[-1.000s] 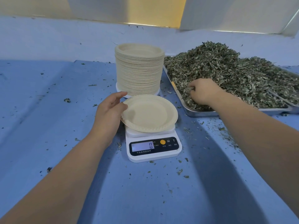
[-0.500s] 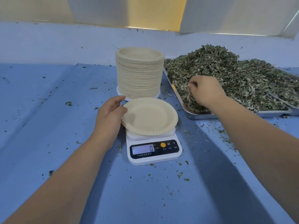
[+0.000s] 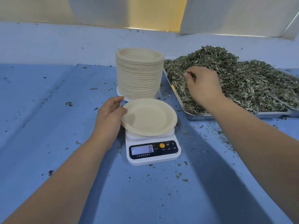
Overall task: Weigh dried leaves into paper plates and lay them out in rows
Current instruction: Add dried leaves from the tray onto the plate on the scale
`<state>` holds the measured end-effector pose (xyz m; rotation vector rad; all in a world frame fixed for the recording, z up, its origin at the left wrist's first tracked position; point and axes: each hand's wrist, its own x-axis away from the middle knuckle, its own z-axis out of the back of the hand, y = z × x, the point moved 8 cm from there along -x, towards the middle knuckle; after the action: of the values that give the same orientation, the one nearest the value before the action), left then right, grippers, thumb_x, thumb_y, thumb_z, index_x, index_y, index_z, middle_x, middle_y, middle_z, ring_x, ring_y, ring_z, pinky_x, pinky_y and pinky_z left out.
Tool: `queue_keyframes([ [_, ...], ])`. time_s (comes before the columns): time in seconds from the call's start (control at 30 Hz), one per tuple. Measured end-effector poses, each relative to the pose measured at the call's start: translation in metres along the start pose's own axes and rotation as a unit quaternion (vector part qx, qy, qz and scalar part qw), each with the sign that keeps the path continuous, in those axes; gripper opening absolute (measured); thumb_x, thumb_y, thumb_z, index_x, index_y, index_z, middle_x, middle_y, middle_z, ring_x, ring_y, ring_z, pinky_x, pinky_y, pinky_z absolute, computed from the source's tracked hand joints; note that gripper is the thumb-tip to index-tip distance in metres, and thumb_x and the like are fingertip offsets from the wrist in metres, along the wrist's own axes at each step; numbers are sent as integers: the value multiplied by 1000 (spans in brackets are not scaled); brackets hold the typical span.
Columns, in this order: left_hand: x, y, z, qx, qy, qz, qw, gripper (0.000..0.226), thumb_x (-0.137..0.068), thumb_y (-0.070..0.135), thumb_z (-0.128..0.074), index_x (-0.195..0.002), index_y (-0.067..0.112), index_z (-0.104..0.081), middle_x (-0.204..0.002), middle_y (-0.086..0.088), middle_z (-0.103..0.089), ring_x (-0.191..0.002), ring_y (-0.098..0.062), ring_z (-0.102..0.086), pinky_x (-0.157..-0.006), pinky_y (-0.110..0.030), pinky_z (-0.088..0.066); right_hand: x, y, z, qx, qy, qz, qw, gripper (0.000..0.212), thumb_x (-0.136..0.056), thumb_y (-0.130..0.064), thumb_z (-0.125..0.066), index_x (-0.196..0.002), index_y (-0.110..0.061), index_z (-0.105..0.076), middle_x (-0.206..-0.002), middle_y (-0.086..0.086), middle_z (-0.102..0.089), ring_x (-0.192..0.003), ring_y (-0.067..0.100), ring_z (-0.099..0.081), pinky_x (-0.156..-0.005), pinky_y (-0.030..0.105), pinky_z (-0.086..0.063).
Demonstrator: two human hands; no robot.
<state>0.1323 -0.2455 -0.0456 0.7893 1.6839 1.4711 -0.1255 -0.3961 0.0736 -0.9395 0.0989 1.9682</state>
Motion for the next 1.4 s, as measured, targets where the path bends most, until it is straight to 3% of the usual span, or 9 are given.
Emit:
queue_keyframes([
  [0.23,2,1,-1,-10,-2,4,1000,38,-92,11,-60,-125,29,-67,-129,15,-63,-127,2,-54,-82,-9,-40,16,-96,-3,-115,-7,117,986,20,-99,-27,-58,-104,-16,-75,-96,0,-73,-87,16,-63,-80,28,-47],
  [0.33,3,4,0,-10,5,13,1000,44,-77,30,-58,-120,31,-69,-122,17,-67,-105,10,-62,-78,-11,-45,38,-130,-26,-136,-97,170,971,19,-100,-28,-59,-106,-17,-73,-98,-2,-71,-91,15,-61,-83,31,-48],
  [0.43,4,5,1,-17,6,20,1000,44,-76,35,-53,-117,34,-69,-119,19,-68,-106,2,-64,-85,-20,-49,61,-142,-60,-47,-239,216,946,27,-102,-39,-53,-120,-25,-68,-112,-3,-67,-106,17,-59,-91,39,-49],
  [0.5,5,7,-1,-21,-3,16,1000,41,-78,36,-52,-115,35,-69,-111,24,-69,-100,9,-64,-79,-11,-48,66,-138,-68,-21,-276,214,937,35,-102,-48,-49,-130,-31,-62,-122,-6,-66,-114,17,-58,-95,39,-49],
  [0.77,3,10,-4,-33,-19,-12,999,31,-98,19,-53,-106,42,-72,-110,28,-68,-94,20,-60,-71,0,-43,50,-70,-23,-142,-155,81,974,35,-105,-48,-42,-120,-29,-66,-96,-14,-68,-85,1,-61,-70,15,-43],
  [0.93,4,9,-5,-44,-32,-19,998,33,-95,25,-54,-104,50,-74,-123,25,-66,-105,20,-57,-86,-11,-41,68,-9,-16,-48,-66,17,997,26,-104,-31,-43,-96,-18,-65,-75,-1,-62,-70,23,-57,-60,34,-42],
  [1.13,4,8,-3,-59,-25,-16,998,32,-95,25,-55,-104,49,-73,-115,29,-68,-103,21,-57,-87,-13,-42,75,22,-36,103,-132,-32,985,40,-105,-46,-34,-111,-17,-60,-87,10,-63,-79,34,-56,-72,42,-47],
  [1.23,3,8,-4,-63,-25,-12,998,31,-85,32,-55,-102,49,-74,-111,30,-69,-106,16,-59,-92,-17,-43,78,21,-44,165,-154,-25,974,53,-106,-54,-22,-95,-17,-58,-66,3,-50,-61,29,-44,-61,36,-37],
  [1.4,5,9,-4,-71,-26,-9,997,33,-83,35,-54,-106,49,-73,-125,23,-66,-121,6,-56,-108,-27,-42,77,23,-43,162,-157,-30,974,55,-105,-56,-22,-78,-20,-53,-62,0,-50,-55,24,-43,-53,30,-30],
])
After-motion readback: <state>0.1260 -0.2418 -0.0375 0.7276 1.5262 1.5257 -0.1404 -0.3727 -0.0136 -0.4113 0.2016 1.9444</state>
